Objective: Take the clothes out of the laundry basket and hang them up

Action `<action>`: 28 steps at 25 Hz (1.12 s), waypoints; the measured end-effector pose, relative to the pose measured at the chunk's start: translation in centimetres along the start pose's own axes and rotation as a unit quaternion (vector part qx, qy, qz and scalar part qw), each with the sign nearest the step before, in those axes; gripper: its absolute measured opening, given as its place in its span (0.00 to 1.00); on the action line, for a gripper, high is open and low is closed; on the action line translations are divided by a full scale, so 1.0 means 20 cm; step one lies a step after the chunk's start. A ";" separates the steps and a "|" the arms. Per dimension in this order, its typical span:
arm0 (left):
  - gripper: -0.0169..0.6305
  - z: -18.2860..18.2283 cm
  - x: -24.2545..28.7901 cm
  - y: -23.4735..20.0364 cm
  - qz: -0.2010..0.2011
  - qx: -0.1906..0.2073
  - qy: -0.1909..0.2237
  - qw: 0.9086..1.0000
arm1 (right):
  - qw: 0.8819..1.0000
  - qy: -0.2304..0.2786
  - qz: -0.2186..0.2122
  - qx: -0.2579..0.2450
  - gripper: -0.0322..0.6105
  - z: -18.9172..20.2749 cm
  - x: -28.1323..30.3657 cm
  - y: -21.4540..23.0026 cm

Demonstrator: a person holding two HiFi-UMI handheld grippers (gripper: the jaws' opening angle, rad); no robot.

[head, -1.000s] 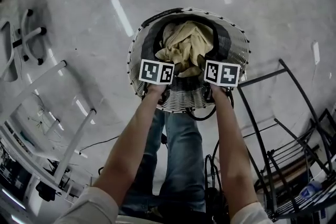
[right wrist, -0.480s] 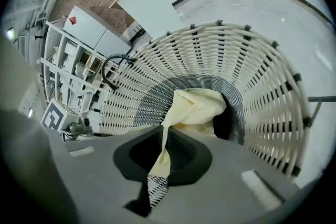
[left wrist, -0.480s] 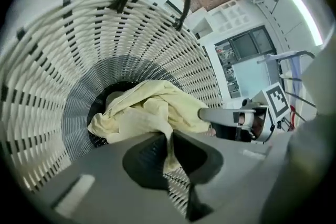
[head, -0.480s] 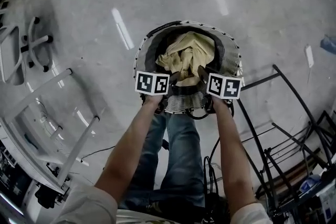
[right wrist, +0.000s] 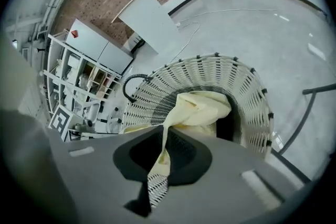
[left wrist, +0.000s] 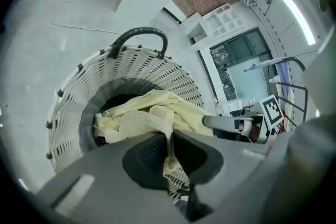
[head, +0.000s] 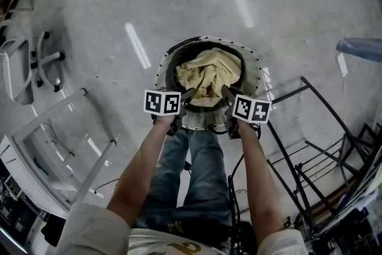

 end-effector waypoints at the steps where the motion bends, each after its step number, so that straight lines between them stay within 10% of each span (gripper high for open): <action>1: 0.07 -0.01 -0.02 0.02 0.001 -0.001 0.002 1.000 | 1.000 0.003 -0.003 0.001 0.12 -0.01 -0.02 -0.02; 28: 0.07 -0.31 -0.89 0.67 0.083 -0.005 0.115 0.990 | 0.992 0.104 -0.047 -0.051 0.12 -0.21 -0.82 -0.72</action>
Point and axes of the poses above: the fingertips, and each gripper's own axes: x forward along the fingers, y to its right, z out of its underside, the point moved 6 cm from there along -x, backward along the fingers, and after that the axes turned 3 degrees about -z, right-handed, at the moved point
